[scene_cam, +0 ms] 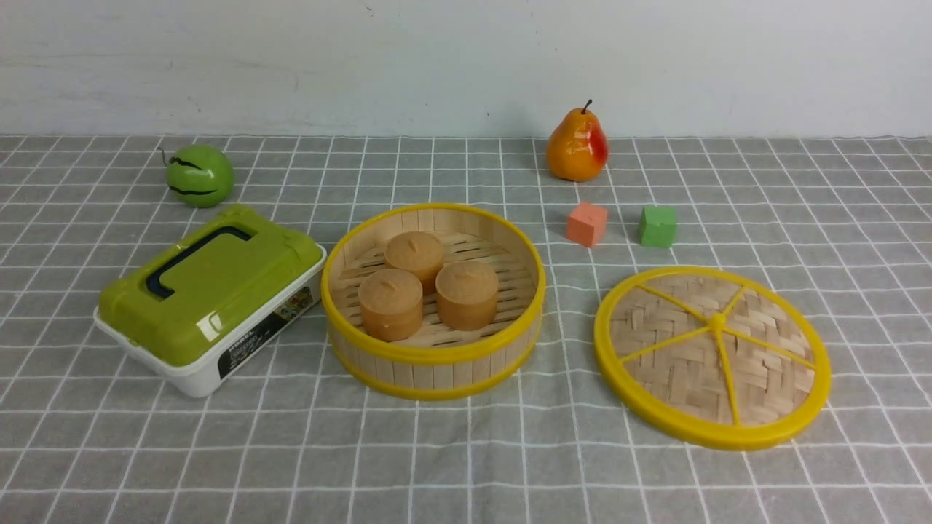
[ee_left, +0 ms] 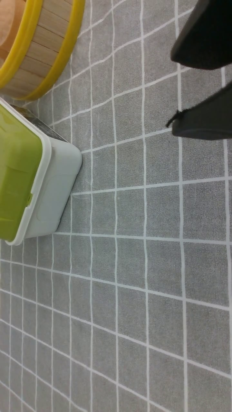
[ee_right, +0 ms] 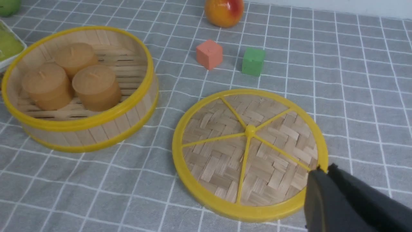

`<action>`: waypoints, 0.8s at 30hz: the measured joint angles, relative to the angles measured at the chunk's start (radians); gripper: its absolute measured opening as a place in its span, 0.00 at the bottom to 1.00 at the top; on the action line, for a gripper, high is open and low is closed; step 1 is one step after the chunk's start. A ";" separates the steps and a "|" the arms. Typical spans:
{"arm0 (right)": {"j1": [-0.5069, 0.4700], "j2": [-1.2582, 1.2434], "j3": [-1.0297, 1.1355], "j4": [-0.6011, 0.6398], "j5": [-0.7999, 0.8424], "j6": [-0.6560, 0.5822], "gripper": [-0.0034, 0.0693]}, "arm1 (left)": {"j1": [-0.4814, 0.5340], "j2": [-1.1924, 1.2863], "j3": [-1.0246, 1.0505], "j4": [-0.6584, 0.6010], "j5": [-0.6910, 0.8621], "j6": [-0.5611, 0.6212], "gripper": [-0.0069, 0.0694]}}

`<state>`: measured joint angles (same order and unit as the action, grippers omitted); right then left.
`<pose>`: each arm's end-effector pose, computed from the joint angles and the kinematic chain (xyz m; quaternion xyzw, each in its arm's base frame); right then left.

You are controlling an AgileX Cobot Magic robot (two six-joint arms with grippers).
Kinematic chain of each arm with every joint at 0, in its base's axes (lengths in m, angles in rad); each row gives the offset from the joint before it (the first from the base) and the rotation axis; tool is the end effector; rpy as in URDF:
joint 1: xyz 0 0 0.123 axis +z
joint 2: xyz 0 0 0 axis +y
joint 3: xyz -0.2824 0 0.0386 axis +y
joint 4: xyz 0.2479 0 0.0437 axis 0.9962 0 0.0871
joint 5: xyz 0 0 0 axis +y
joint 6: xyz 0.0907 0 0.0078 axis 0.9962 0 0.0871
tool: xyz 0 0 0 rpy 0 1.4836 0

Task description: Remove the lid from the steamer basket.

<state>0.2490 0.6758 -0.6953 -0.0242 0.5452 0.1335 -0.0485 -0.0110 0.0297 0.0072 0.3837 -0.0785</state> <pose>0.1294 0.0317 0.3395 -0.0541 0.8422 0.0913 0.5286 0.0523 -0.0023 0.1692 -0.0102 0.8093 -0.0342 0.5864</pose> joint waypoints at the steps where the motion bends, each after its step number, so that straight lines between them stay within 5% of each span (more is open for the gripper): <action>1: 0.000 -0.034 0.011 0.016 0.006 -0.001 0.02 | 0.000 0.000 0.000 0.000 0.000 0.000 0.40; 13: 0.000 -0.101 0.056 0.060 0.206 -0.023 0.02 | 0.000 0.000 0.000 0.000 0.000 0.000 0.40; 17: 0.000 -0.180 0.172 0.078 0.053 -0.111 0.02 | 0.000 0.000 0.000 0.000 0.000 0.000 0.40; 24: -0.041 -0.380 0.604 0.183 -0.647 -0.257 0.03 | 0.000 0.000 0.000 0.000 0.000 0.000 0.40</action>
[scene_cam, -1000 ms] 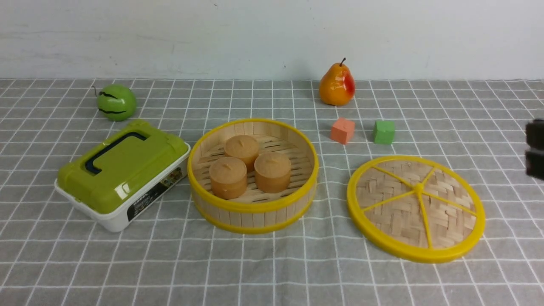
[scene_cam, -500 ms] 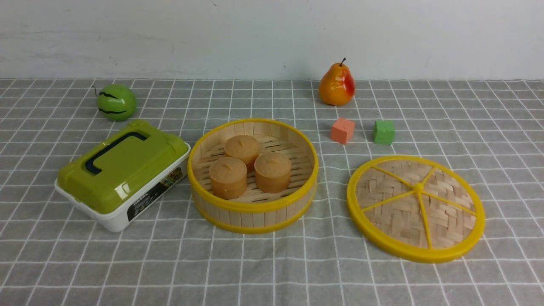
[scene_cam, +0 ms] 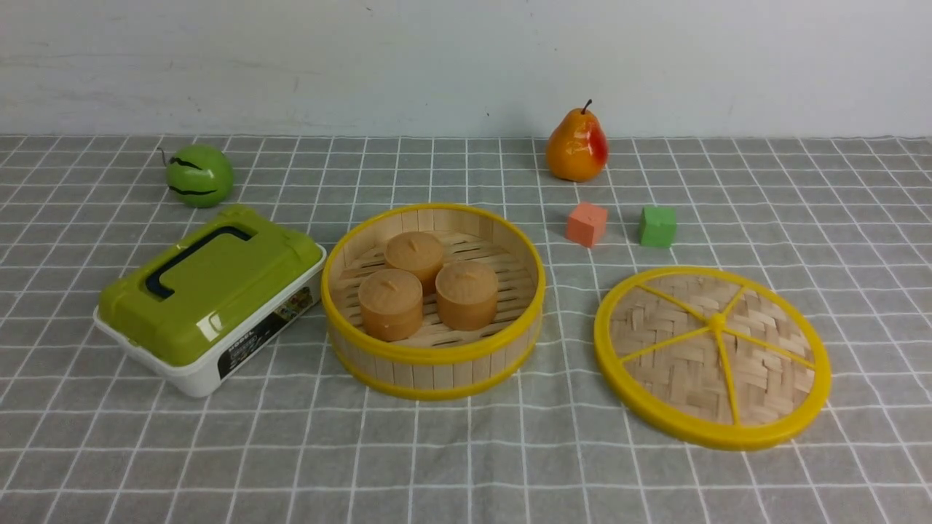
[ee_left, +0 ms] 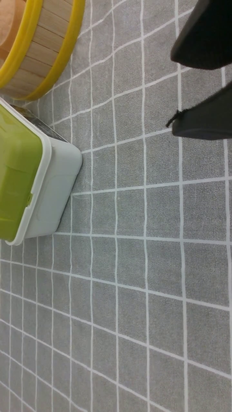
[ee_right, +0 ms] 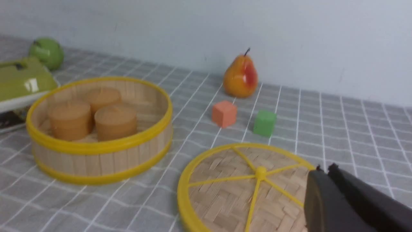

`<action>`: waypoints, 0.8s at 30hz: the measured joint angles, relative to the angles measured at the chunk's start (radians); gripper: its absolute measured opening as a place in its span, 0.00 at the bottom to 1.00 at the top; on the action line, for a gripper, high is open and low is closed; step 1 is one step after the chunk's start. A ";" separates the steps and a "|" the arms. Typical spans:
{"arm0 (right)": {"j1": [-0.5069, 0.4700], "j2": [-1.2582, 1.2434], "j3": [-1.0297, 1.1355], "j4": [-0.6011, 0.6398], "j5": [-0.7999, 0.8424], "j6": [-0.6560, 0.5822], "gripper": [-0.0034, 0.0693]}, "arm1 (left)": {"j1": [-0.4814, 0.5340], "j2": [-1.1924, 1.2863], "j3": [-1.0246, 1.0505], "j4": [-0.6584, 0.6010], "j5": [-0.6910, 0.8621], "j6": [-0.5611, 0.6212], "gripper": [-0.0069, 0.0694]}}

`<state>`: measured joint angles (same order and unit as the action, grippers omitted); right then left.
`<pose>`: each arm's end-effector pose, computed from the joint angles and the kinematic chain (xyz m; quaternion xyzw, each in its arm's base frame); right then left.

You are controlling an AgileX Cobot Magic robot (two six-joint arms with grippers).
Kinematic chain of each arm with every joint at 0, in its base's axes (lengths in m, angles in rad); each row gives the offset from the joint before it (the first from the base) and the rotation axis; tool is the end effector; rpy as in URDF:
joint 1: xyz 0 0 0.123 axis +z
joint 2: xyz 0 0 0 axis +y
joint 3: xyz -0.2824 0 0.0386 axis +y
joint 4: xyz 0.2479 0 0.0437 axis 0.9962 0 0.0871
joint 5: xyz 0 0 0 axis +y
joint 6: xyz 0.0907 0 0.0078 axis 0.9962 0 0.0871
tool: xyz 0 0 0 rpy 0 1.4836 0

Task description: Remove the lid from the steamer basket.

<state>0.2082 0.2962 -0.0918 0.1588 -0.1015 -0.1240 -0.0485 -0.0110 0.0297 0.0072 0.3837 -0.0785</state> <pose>0.0823 0.0159 0.2331 -0.0564 0.7108 0.0790 0.6966 0.0523 -0.0023 0.1692 -0.0102 0.8093 -0.0342 0.5864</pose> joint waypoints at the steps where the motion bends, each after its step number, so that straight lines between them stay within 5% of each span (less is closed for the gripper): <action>1: -0.024 -0.043 0.034 0.005 -0.024 0.000 0.03 | 0.000 0.000 0.000 0.000 0.000 0.000 0.40; 7: -0.243 -0.238 0.115 0.000 0.096 0.053 0.04 | 0.000 0.000 0.000 0.000 0.000 0.000 0.40; 11: -0.381 -0.303 0.117 -0.138 0.343 0.184 0.04 | 0.000 0.000 0.000 0.000 0.001 0.000 0.40; 24: -0.295 -0.306 0.112 -0.186 0.476 0.246 0.07 | 0.000 0.000 0.000 0.000 0.001 0.000 0.40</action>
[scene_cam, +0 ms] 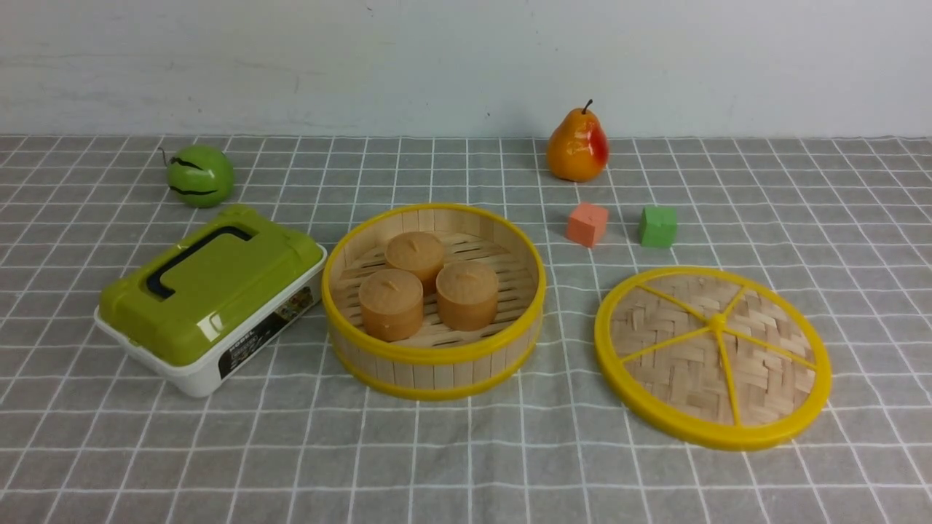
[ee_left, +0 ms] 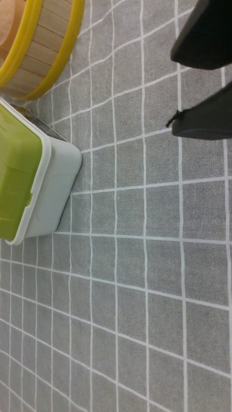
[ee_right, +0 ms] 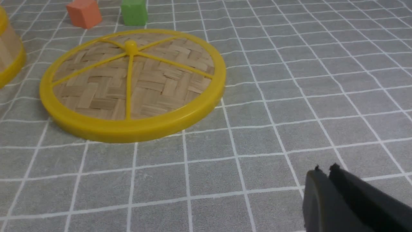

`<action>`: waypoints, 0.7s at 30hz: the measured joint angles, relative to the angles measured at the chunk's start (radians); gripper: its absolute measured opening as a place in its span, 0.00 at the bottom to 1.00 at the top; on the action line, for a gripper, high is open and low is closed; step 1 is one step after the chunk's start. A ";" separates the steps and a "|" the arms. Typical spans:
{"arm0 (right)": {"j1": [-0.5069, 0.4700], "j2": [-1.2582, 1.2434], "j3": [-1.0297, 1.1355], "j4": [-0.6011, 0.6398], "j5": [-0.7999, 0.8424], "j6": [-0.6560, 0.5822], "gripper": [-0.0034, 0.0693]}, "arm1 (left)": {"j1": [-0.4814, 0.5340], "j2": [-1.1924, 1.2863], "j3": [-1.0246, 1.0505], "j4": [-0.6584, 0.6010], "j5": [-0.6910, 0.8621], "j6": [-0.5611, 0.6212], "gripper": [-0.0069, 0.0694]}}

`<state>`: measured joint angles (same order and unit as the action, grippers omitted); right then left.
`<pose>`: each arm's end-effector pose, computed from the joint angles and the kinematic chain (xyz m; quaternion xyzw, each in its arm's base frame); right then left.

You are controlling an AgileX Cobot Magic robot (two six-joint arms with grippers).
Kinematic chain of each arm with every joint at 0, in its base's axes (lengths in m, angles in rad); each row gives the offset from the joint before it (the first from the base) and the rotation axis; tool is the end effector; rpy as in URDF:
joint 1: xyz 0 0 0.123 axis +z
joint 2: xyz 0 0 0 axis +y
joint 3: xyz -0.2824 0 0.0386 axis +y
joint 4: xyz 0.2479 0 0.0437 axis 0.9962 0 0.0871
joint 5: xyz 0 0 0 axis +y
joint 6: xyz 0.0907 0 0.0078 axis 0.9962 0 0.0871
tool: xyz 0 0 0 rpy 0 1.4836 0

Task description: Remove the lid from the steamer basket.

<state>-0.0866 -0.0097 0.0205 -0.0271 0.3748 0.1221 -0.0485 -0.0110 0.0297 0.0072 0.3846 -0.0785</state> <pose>0.0523 -0.0054 0.1730 0.0766 0.8007 -0.0009 0.5942 0.0523 -0.0023 0.1691 -0.0102 0.8095 -0.0342 0.5860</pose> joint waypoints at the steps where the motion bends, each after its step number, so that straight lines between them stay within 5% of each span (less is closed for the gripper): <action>1: 0.005 0.000 0.000 0.000 0.001 0.000 0.07 | 0.000 0.000 0.000 0.000 0.000 0.000 0.40; 21: 0.053 0.000 -0.001 0.005 0.007 0.005 0.10 | 0.000 0.000 0.000 0.000 0.000 0.000 0.40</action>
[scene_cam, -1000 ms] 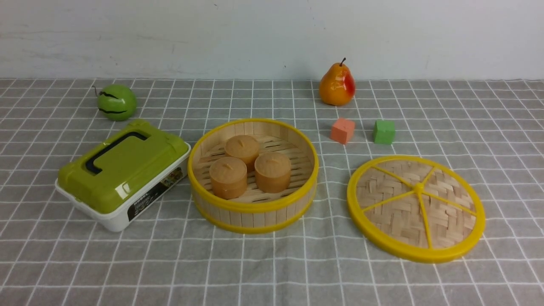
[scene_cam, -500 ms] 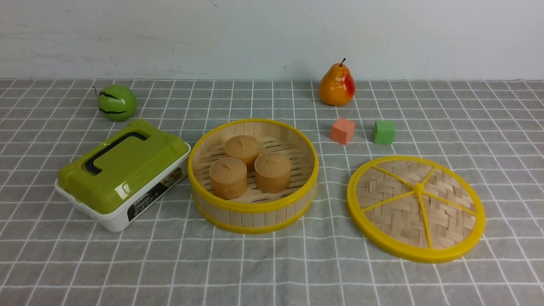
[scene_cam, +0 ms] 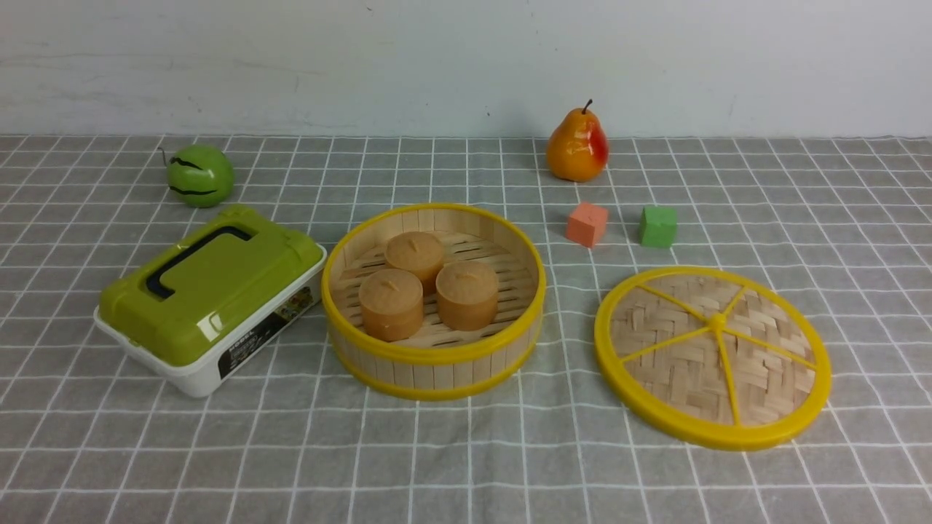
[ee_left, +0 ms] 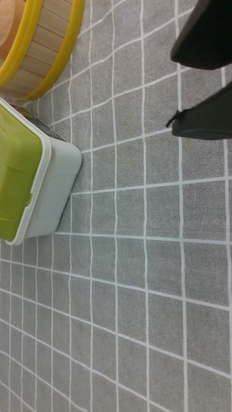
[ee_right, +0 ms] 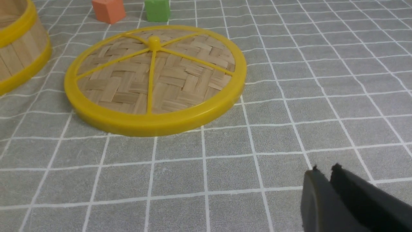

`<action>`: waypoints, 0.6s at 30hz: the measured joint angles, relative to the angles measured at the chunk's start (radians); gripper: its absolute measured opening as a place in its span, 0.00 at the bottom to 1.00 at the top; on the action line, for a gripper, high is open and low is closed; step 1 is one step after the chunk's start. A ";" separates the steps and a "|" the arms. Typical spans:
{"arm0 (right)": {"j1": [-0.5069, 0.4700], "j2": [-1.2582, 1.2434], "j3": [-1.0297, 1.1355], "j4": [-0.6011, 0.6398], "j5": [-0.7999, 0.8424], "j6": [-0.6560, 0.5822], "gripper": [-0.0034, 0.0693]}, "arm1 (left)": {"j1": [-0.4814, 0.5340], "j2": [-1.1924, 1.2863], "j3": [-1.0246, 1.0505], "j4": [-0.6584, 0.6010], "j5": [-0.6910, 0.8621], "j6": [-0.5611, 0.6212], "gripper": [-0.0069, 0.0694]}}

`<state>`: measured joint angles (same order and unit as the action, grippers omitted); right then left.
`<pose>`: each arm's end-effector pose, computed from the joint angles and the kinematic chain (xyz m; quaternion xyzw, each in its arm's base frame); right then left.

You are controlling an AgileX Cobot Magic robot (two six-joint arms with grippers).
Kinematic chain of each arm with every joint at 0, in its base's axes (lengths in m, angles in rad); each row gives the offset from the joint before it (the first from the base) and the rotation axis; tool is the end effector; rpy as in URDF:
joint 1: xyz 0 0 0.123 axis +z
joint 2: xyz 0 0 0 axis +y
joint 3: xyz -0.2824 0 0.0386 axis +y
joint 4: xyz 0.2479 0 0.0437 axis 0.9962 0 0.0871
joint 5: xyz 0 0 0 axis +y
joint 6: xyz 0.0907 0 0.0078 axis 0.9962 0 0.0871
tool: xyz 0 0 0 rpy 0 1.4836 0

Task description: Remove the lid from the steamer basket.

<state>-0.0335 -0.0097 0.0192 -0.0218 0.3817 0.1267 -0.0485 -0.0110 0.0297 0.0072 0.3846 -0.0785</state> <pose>0.0523 -0.0025 0.1728 0.0588 0.8038 0.0183 0.5916 0.0523 -0.0023 0.1691 -0.0102 0.8095 -0.0342 0.5860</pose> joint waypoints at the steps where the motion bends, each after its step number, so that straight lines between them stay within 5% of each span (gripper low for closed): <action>1: 0.000 0.000 0.000 0.000 0.000 0.000 0.10 | 0.000 0.000 0.000 0.000 0.000 0.000 0.40; 18: 0.000 0.000 0.000 0.000 0.001 0.000 0.13 | 0.000 0.000 0.000 0.000 0.000 0.000 0.40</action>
<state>-0.0335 -0.0097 0.0188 -0.0218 0.3828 0.1267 -0.0485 -0.0110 0.0297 0.0072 0.3846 -0.0785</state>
